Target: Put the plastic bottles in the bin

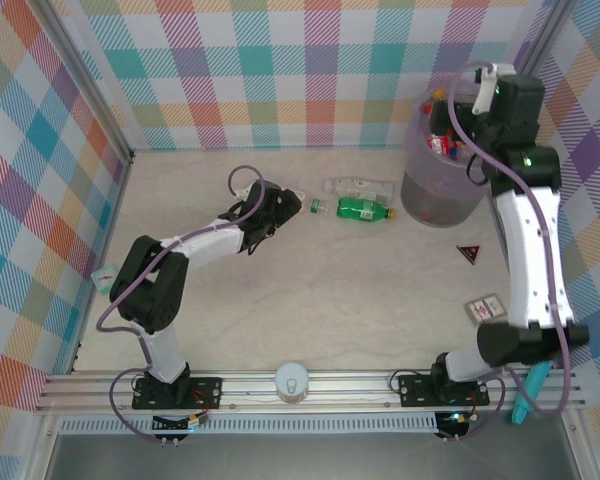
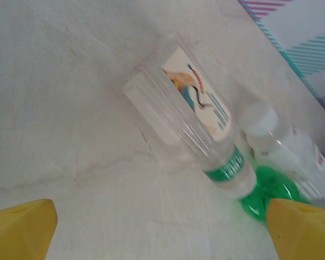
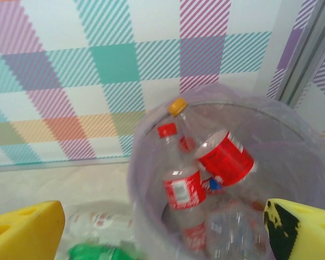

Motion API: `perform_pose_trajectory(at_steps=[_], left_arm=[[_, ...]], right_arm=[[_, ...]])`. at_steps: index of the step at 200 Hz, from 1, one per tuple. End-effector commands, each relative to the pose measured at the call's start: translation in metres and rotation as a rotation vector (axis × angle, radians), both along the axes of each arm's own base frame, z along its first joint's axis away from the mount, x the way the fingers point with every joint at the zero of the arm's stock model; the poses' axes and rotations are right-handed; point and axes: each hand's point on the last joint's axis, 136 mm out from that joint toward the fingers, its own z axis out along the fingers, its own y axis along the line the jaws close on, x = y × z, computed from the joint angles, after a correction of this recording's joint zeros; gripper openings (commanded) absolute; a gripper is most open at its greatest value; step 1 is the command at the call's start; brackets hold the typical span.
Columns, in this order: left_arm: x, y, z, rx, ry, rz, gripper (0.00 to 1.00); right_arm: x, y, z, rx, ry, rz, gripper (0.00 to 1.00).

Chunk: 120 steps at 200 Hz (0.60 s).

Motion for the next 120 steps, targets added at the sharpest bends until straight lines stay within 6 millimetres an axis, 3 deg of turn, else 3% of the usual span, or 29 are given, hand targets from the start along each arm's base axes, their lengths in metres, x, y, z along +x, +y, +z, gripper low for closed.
perform_pose_trajectory(at_steps=[1, 56, 120], left_arm=[[0.019, 0.009, -0.001, -0.029, -0.01, 0.121, 0.99], [0.046, 0.004, -0.042, -0.095, 0.024, 0.187, 0.97], [0.061, -0.004, -0.072, -0.065, 0.029, 0.167, 0.98]], right_arm=[[-0.026, 0.02, -0.015, 0.12, 0.022, 0.088, 0.94], [-0.095, 0.035, -0.075, 0.244, 0.119, 0.154, 0.95], [-0.137, 0.033, -0.143, 0.28, 0.255, 0.119, 0.95]])
